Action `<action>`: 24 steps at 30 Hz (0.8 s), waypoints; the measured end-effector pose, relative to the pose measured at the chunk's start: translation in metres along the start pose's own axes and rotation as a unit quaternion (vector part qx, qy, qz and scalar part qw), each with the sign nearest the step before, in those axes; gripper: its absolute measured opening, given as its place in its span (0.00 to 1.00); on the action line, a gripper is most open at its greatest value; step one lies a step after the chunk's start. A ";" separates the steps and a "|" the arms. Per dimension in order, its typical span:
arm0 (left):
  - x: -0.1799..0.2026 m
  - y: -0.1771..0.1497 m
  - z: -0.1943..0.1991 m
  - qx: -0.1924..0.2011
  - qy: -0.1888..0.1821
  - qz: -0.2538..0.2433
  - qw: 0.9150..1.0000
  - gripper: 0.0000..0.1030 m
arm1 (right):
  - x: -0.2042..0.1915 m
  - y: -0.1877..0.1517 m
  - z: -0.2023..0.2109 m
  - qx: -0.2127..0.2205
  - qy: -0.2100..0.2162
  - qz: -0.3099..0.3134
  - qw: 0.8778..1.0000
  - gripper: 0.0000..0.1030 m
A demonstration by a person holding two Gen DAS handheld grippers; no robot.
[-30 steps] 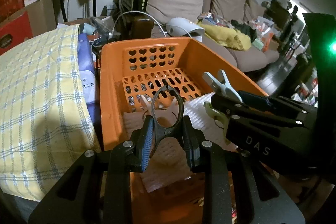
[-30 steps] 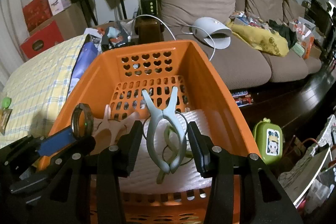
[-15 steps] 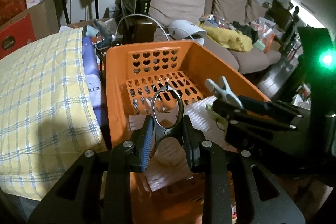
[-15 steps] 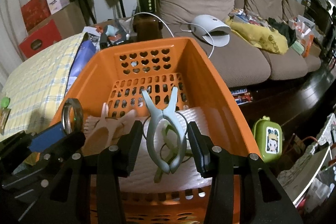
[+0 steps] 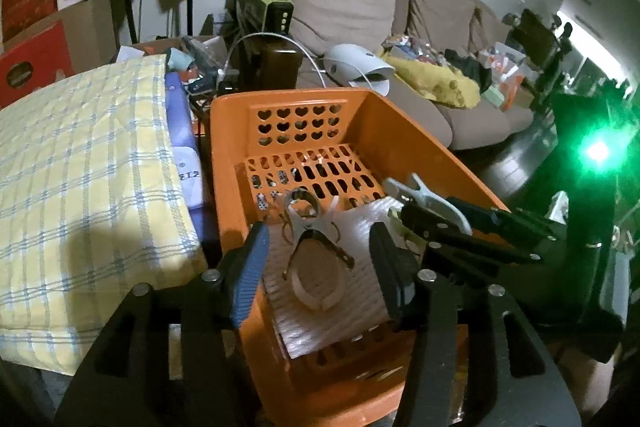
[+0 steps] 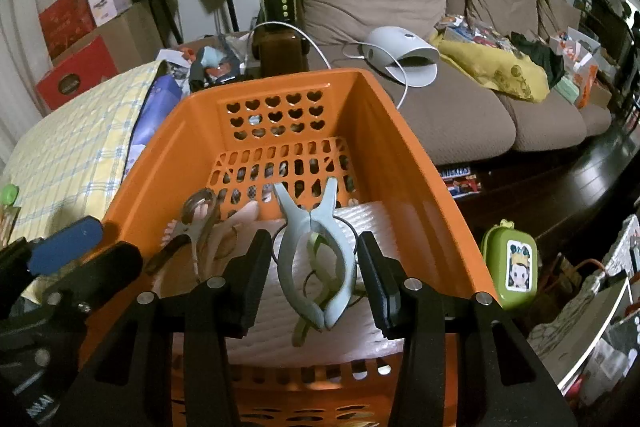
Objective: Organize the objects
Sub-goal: 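Open the left gripper to drop the silver clip while the right releases the clothespin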
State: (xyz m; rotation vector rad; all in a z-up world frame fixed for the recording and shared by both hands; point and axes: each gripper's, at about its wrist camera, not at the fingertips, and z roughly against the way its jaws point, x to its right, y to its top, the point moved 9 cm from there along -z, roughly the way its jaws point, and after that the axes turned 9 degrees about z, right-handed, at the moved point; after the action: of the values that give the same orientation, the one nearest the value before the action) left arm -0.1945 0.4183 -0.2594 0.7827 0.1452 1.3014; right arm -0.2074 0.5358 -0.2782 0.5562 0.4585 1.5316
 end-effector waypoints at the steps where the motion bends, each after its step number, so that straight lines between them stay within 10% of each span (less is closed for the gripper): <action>1: -0.002 0.001 0.002 0.002 0.001 0.004 1.000 0.53 | 0.000 0.000 0.000 0.000 0.001 0.000 1.000 0.44; 24: -0.007 0.009 0.019 0.008 -0.006 0.022 1.000 0.55 | 0.008 0.007 0.009 0.023 -0.009 -0.022 0.999 0.46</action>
State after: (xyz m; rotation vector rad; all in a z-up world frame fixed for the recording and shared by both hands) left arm -0.1940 0.4047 -0.2427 0.8110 0.1295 1.3393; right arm -0.2077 0.5432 -0.2660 0.5917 0.4899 1.4749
